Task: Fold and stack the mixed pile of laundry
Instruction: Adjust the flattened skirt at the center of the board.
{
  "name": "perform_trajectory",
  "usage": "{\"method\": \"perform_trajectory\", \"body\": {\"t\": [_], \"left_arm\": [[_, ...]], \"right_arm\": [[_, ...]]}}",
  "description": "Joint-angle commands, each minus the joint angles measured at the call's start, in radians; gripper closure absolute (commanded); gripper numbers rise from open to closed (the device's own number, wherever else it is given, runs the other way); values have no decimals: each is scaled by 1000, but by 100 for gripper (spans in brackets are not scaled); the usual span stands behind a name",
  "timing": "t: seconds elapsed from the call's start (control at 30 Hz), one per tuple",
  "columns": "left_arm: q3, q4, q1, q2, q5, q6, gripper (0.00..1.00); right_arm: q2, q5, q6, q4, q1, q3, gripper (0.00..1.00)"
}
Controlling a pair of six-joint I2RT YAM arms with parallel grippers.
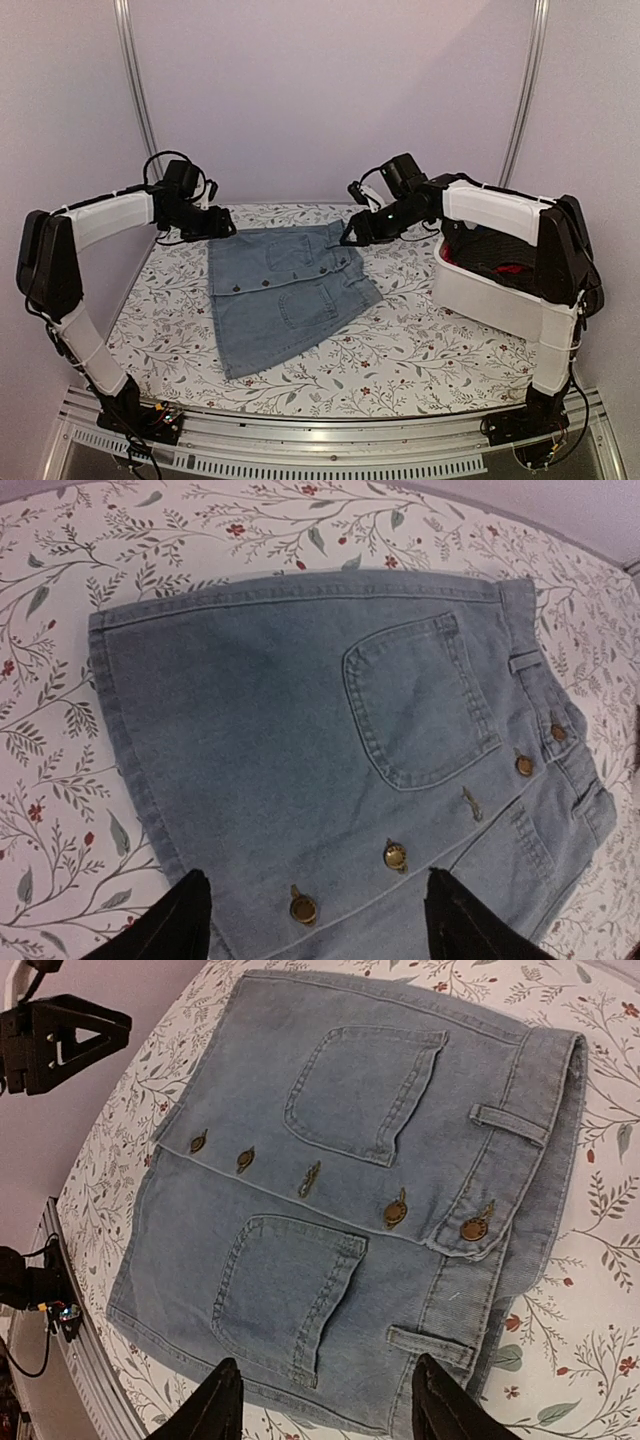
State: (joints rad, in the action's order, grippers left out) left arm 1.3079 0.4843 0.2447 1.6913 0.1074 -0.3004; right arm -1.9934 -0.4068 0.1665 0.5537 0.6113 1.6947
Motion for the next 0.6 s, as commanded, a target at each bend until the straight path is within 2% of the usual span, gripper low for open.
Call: {"method": "perform_trajectory", "body": {"t": [0.0, 0.13, 0.3, 0.37, 0.57], "left_arm": [[-27, -28, 61, 47, 97, -17, 28], [-23, -33, 89, 98, 116, -31, 29], [-3, -25, 95, 156, 111, -36, 30], [12, -18, 94, 181, 105, -30, 29], [63, 7, 90, 264, 102, 2, 29]], "right_arm": [[-76, -55, -16, 61, 16, 13, 45], [-100, -16, -27, 118, 16, 8, 42], [-39, 22, -36, 150, -4, -64, 19], [-27, 13, -31, 155, -23, -90, 13], [-95, -158, -72, 216, -35, -66, 14]]}}
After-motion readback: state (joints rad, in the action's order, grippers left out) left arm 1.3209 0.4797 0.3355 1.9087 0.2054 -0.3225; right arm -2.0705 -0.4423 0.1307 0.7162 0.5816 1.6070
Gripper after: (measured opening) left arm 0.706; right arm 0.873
